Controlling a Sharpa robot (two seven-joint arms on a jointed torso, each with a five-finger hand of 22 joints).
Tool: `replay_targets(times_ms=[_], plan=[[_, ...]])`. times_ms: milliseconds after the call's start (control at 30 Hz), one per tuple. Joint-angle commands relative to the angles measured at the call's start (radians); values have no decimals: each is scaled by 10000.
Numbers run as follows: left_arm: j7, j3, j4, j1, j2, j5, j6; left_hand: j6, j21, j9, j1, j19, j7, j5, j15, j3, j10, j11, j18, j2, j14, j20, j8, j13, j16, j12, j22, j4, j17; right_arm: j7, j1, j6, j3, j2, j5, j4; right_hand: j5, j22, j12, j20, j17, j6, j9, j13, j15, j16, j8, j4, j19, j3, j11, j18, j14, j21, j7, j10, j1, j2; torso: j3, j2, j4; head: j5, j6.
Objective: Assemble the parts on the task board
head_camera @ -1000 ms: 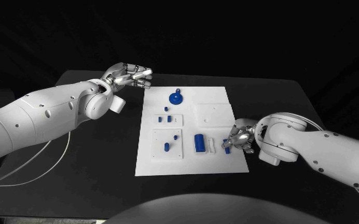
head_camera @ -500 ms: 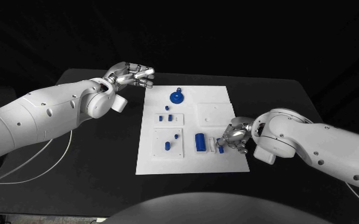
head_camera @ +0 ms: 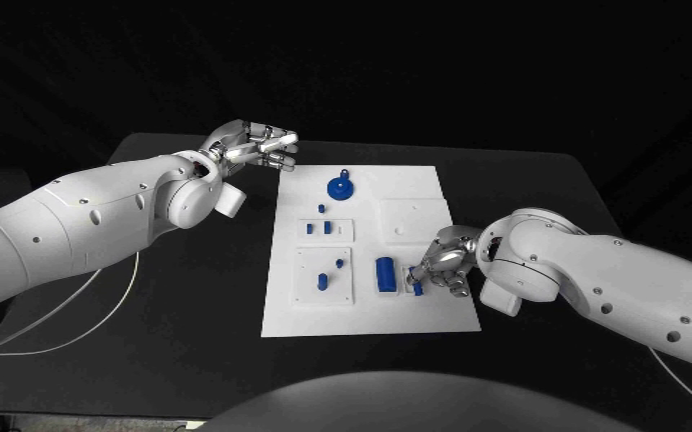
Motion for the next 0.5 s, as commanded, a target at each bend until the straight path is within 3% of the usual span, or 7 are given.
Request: replay_targets(times_ms=[33, 500], plan=[[40, 7, 38, -12, 13, 80, 149, -77, -53, -12, -30, -37, -9, -26, 5, -63, -91, -9, 10, 80, -85, 48, -62, 11, -14, 6, -2, -2, 9, -321, -4, 18, -31, 83, -247, -74, -59, 753, 22, 31, -1, 1, 54, -3, 18, 1, 40, -664, 429, 585, -58, 134, -9, -22, -55, 42, 94, 166, -6, 5, 2, -2, -9], [8, 8, 61, -11, -10, 80, 152, -77, -53, -12, -30, -37, -9, -26, 5, -63, -91, -9, 10, 80, -85, 48, -62, 11, -14, 6, -2, -2, 9, -316, -9, -13, -138, 283, -893, -288, -662, 739, 40, 29, -15, 35, -65, -13, 16, -13, 37, -527, 452, 294, -74, 109, 3, -87, -140, 41, 151, 224, 5, 6, -13, 65, -48]])
